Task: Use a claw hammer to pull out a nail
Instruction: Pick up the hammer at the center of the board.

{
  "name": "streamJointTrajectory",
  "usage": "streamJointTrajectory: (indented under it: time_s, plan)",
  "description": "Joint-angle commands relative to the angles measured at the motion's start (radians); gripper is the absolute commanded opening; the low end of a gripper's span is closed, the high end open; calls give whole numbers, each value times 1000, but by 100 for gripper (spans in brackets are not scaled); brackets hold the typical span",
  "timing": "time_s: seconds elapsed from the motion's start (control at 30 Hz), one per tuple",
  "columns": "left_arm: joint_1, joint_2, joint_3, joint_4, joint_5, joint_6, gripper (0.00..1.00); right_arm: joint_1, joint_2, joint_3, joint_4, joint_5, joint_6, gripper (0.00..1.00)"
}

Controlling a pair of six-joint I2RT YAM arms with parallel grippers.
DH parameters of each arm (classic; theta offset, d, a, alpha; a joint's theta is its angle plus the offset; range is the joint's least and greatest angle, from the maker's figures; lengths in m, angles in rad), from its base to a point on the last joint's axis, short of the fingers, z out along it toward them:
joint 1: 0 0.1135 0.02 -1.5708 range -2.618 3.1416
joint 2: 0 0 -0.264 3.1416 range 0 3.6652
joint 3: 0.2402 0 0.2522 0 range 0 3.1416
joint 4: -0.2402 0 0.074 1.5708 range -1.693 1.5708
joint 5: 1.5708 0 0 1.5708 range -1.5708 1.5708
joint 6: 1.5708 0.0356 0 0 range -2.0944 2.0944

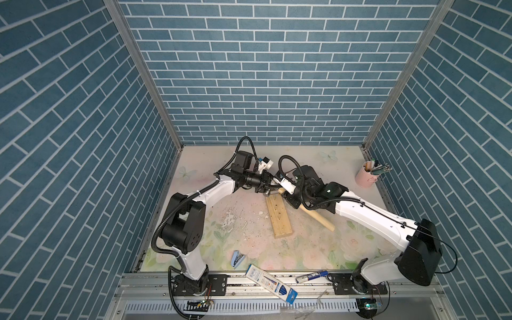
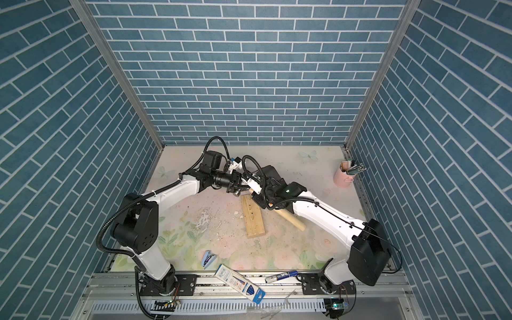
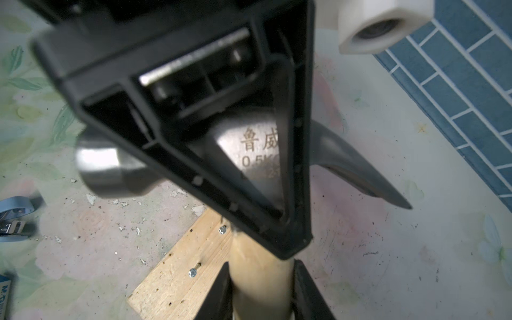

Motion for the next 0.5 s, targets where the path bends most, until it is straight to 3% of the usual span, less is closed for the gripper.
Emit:
streamJointTrajectory:
  time_s: [0.0, 0.27, 0.47]
  plan:
    - [35, -50, 4, 116, -2, -38, 0, 3, -37, 44, 23, 32, 43, 36]
    - [61, -53, -11, 153, -12, -66, 0, 3, -66, 48, 36, 56, 56, 48]
    - [87, -64, -43, 247, -50, -127, 0, -5, -85, 46, 67, 56, 138, 48]
